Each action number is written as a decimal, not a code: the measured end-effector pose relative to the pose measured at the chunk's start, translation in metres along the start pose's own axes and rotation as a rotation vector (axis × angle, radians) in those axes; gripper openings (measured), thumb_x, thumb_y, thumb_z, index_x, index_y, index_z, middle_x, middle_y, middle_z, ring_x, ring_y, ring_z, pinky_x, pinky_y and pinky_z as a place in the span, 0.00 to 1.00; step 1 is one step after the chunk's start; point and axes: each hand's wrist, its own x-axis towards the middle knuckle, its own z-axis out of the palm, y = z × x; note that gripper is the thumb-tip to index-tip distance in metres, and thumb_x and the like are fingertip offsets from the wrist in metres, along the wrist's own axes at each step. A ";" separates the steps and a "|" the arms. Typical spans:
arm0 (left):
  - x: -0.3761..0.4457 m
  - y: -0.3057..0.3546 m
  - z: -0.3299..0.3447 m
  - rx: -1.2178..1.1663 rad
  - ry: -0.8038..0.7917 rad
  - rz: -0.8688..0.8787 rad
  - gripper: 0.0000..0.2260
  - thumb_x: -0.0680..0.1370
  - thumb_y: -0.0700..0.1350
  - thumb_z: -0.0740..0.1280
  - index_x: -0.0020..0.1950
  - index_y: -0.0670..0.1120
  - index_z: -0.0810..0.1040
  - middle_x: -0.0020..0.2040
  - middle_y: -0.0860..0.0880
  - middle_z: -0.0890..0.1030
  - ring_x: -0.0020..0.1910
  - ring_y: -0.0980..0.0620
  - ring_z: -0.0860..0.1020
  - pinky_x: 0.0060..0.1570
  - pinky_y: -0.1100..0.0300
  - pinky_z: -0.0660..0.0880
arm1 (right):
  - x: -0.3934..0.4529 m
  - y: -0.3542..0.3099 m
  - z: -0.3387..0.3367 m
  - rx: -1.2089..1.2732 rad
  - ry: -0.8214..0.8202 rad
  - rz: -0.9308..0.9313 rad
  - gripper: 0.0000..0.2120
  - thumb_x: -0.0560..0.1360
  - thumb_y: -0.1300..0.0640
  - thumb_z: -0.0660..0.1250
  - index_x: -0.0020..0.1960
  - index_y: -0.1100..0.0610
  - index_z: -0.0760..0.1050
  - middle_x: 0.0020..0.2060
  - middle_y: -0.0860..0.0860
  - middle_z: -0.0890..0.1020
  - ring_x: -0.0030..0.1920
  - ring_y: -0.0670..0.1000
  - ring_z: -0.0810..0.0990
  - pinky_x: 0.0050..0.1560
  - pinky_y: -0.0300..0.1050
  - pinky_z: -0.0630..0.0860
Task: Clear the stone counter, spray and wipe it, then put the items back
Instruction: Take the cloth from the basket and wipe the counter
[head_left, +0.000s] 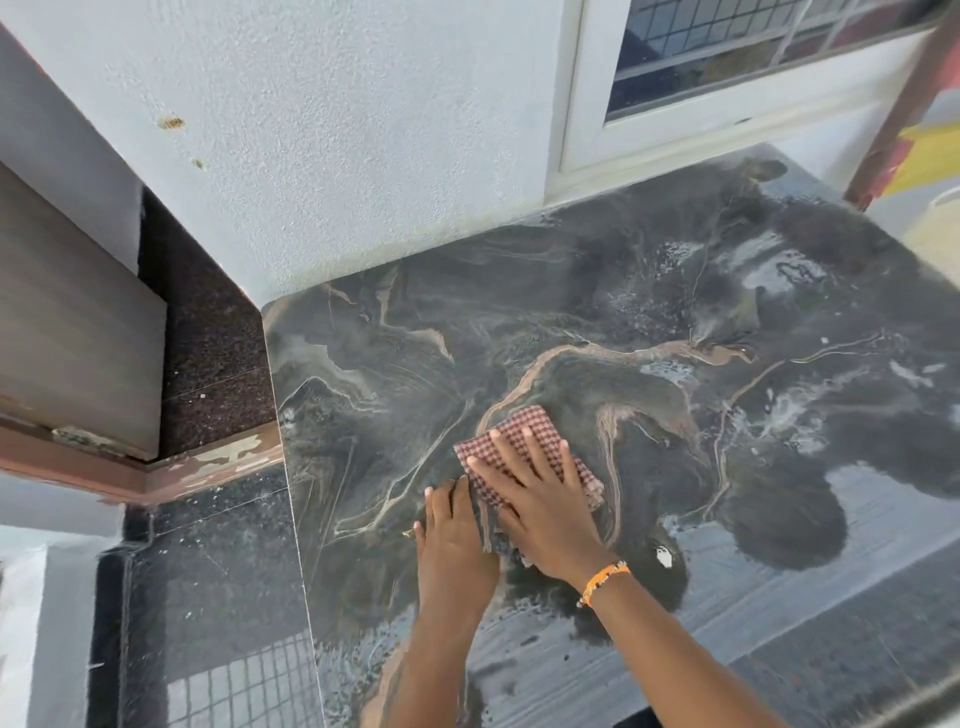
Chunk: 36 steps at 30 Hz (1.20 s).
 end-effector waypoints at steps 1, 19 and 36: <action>0.001 0.006 0.002 0.016 0.033 0.003 0.35 0.72 0.39 0.68 0.74 0.45 0.53 0.72 0.46 0.58 0.73 0.44 0.57 0.70 0.46 0.59 | 0.006 0.008 -0.004 0.010 -0.039 -0.075 0.27 0.73 0.45 0.45 0.73 0.39 0.54 0.76 0.46 0.56 0.76 0.58 0.54 0.72 0.67 0.49; 0.064 0.167 0.072 0.055 -0.035 -0.083 0.44 0.71 0.55 0.69 0.76 0.49 0.43 0.77 0.51 0.42 0.76 0.47 0.38 0.73 0.46 0.43 | -0.013 0.226 -0.042 0.129 0.140 0.574 0.29 0.74 0.45 0.45 0.75 0.45 0.54 0.76 0.53 0.55 0.75 0.63 0.51 0.70 0.69 0.44; 0.131 0.197 0.069 0.098 0.025 -0.139 0.43 0.73 0.58 0.64 0.76 0.44 0.42 0.77 0.47 0.41 0.76 0.48 0.39 0.73 0.45 0.46 | 0.105 0.341 -0.088 0.064 0.116 0.362 0.25 0.79 0.47 0.50 0.75 0.40 0.49 0.77 0.47 0.48 0.77 0.56 0.46 0.73 0.64 0.43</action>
